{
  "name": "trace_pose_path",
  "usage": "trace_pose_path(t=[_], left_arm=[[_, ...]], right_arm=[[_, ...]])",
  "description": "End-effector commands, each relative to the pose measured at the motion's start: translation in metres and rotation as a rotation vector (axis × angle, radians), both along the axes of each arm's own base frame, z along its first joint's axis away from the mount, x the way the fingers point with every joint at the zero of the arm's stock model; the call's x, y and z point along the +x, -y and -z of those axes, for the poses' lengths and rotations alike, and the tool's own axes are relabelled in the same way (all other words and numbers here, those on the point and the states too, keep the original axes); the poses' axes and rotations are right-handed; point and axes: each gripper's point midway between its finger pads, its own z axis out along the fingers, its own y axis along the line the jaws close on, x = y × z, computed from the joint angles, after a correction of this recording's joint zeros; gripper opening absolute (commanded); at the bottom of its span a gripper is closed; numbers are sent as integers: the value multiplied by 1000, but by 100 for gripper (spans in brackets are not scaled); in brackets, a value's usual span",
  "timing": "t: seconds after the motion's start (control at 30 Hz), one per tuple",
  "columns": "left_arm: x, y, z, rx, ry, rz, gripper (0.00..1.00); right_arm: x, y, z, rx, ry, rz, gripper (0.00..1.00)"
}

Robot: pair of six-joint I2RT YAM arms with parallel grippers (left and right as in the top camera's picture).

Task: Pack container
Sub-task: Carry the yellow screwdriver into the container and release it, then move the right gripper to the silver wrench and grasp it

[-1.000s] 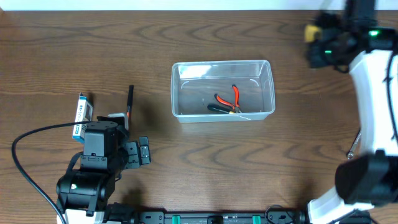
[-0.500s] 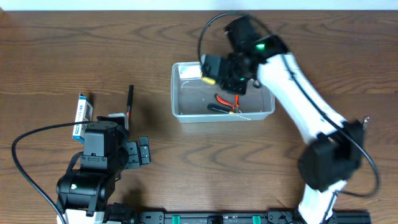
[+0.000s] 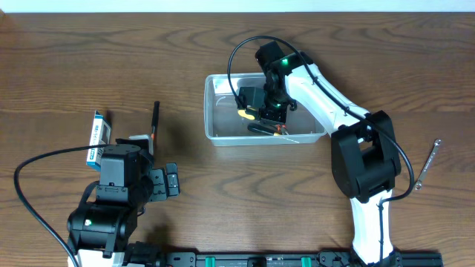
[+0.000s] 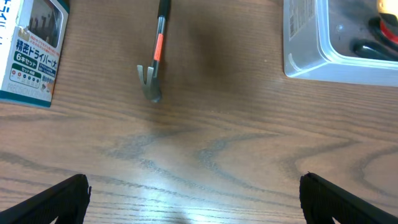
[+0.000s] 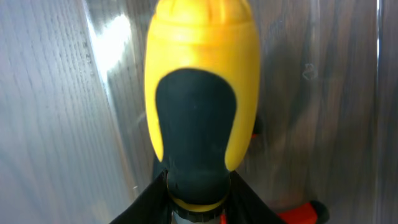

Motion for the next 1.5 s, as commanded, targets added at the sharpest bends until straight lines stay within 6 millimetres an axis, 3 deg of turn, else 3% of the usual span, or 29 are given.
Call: trace_pose_path(t=[0.0,0.1,0.13,0.17,0.27,0.4,0.47,0.53,0.67,0.77,0.83,0.93,1.1,1.27,1.47], left_arm=[[2,-2,-4,1,11,-17,98],[2,-2,-4,1,11,-17,98],[2,-2,-4,1,11,-17,98],[2,-2,-4,1,11,-17,98],[2,-2,-4,1,11,-17,98],[2,-2,-4,1,11,-17,98],[2,-2,-4,1,11,-17,98],[2,-2,-4,1,11,-17,98],[2,-2,-4,1,11,-17,98],[2,-2,-4,1,11,-17,98],[2,-2,-4,1,11,-17,98],[2,-2,-4,1,11,-17,98],[2,-2,-4,1,11,-17,98],[2,-2,-4,1,11,-17,98],[2,-2,-4,1,11,-17,98]], right_arm=[[4,-3,-13,35,18,26,29],[13,-1,-31,49,47,111,33],[18,2,-41,50,70,148,81],[24,6,-53,43,101,183,99],[37,24,-95,19,206,286,99],[63,68,-172,88,361,680,99],[70,109,-210,136,427,960,99],[64,155,-237,168,456,1195,99],[21,255,-264,185,422,1666,99],[-21,313,-266,154,351,1906,99],[-48,338,-261,139,272,2008,99],[-83,358,-249,76,164,2110,99],[-142,362,-231,-24,7,2215,99],[-187,357,-210,-24,11,2311,99],[-185,380,-156,15,116,2335,99]])
